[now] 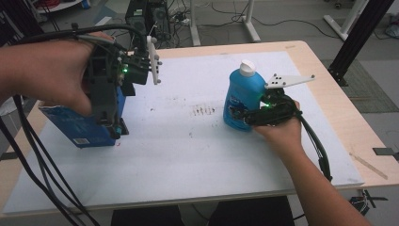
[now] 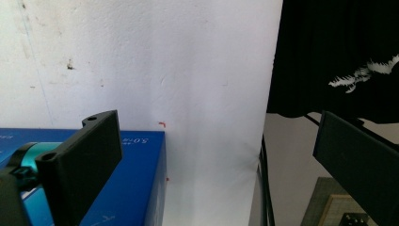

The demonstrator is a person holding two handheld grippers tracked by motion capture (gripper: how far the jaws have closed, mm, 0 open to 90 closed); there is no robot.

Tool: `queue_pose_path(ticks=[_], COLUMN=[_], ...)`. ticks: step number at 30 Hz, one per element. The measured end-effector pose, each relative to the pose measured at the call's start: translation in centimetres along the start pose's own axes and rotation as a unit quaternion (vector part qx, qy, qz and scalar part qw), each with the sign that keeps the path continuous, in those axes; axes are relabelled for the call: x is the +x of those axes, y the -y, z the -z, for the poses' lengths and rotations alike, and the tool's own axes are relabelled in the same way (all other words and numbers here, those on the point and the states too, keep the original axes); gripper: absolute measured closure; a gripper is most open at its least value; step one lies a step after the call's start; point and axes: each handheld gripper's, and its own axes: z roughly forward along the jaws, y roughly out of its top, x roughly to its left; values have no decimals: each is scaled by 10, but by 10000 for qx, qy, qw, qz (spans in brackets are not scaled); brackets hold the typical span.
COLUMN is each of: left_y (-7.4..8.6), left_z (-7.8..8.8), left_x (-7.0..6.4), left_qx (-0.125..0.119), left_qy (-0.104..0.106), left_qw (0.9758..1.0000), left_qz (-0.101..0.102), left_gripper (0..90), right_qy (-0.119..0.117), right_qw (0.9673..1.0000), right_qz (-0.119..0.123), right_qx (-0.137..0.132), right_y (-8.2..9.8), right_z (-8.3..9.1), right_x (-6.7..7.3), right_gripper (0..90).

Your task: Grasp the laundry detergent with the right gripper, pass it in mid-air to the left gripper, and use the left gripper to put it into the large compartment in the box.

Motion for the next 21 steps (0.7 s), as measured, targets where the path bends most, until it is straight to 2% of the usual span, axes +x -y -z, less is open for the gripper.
queue_pose_path(ticks=[9,21], left_y=[0,-2], left_z=[0,-2], left_x=[1,4], left_qx=[16,30], left_qy=[7,29], left_qw=[10000,10000], left_qz=[27,16], left_gripper=[17,17], right_qy=[28,-22], right_qw=[10000,10000], right_qz=[24,12], right_qx=[1,-26], right_y=[1,2], right_z=[0,-2], right_x=[0,-2], right_gripper=[308,335])
